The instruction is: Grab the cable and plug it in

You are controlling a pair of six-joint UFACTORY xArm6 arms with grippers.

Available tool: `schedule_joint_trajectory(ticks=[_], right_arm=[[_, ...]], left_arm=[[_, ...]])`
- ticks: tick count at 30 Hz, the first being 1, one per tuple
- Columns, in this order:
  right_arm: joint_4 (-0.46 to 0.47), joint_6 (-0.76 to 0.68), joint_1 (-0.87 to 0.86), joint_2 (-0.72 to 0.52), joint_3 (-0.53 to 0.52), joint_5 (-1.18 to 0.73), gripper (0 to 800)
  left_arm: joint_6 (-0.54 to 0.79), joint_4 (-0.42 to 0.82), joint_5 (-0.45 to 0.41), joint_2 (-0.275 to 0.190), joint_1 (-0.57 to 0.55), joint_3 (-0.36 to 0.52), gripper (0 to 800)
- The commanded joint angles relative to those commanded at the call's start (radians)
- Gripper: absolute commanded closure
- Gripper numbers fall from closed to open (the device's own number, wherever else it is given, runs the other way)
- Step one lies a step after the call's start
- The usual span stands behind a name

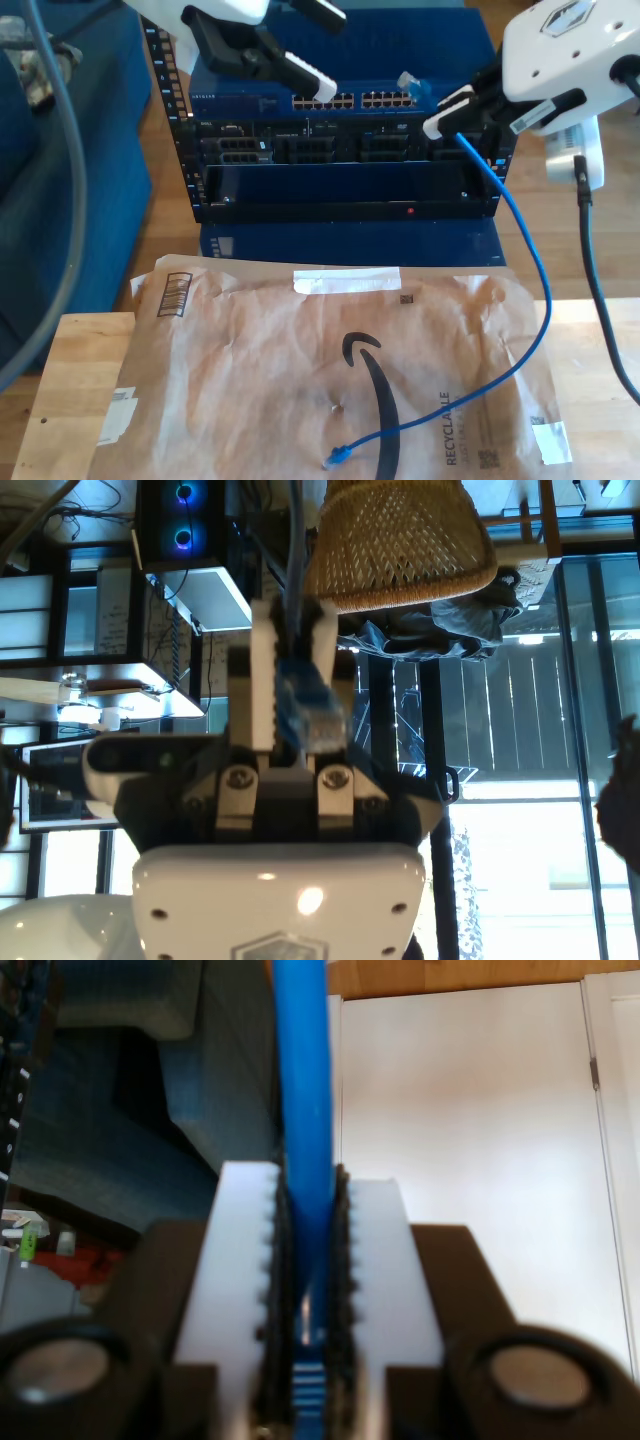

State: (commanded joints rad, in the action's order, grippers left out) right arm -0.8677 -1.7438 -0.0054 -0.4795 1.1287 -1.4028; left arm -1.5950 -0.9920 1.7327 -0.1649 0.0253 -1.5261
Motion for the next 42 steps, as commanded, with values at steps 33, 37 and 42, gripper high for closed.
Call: schedule_joint_trajectory(ticks=[33, 37, 42], right_arm=[[-0.046, -0.002, 0.025, 0.04, 0.044, 0.0, 796], [-0.046, -0.002, 0.028, 0.041, 0.046, 0.0, 796], [-0.044, -0.002, 0.034, 0.043, 0.046, 0.0, 796]], left_arm=[[-0.017, 0.0, -0.009, 0.028, -0.081, -0.038, 1], [-0.021, 0.0, -0.009, 0.028, -0.086, -0.04, 1], [-0.021, 0.002, -0.009, 0.026, -0.086, -0.04, 1]])
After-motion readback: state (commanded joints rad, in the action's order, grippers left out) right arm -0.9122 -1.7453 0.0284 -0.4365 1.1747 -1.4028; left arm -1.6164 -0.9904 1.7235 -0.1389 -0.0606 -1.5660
